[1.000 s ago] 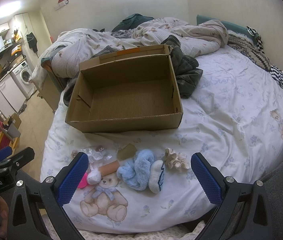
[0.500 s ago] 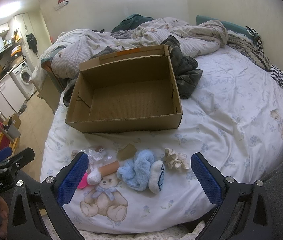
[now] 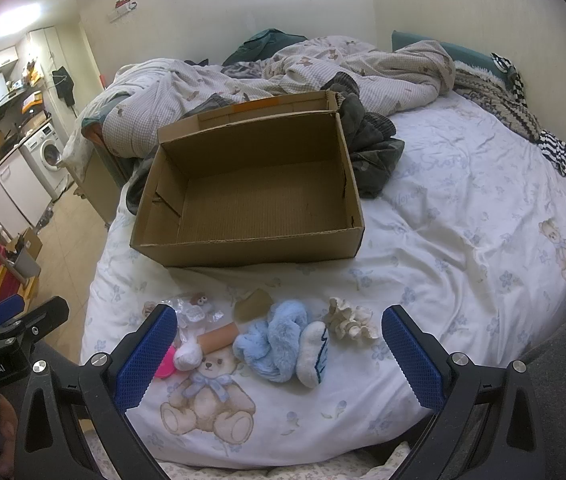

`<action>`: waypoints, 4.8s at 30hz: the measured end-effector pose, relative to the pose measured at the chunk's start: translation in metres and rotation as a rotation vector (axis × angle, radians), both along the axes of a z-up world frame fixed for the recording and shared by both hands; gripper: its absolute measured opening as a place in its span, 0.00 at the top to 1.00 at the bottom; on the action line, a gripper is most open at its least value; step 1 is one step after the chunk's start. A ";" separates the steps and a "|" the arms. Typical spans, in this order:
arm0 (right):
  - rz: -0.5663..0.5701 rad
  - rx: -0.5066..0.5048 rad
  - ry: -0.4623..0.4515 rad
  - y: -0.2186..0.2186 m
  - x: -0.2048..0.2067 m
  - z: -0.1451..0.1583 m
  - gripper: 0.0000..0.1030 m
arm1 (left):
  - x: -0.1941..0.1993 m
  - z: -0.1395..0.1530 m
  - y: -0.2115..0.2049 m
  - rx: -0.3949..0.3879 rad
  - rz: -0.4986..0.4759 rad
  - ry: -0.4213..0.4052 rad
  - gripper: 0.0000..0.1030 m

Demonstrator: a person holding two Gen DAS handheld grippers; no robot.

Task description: Organize soft objects

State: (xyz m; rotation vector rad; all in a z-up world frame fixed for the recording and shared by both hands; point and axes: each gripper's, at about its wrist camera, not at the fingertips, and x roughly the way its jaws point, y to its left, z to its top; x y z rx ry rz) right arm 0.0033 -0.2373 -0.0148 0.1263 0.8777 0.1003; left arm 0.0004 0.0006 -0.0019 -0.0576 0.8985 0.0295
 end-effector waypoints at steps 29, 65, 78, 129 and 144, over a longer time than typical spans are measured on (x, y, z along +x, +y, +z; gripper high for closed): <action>-0.001 0.065 0.057 -0.028 0.026 0.032 0.00 | 0.027 0.032 -0.001 -0.036 -0.011 0.058 0.00; 0.024 0.112 0.437 -0.050 0.104 -0.063 0.00 | 0.134 -0.167 0.012 -0.151 0.027 0.739 0.49; 0.180 0.237 0.537 -0.017 0.143 -0.083 0.12 | 0.120 -0.107 0.027 -0.157 -0.018 0.560 0.94; 0.280 0.346 0.334 -0.015 0.149 -0.014 0.93 | 0.123 0.006 0.004 -0.065 -0.034 0.233 0.94; 0.140 0.374 0.182 -0.042 0.197 -0.017 0.93 | 0.191 0.000 -0.030 0.008 -0.101 0.143 0.94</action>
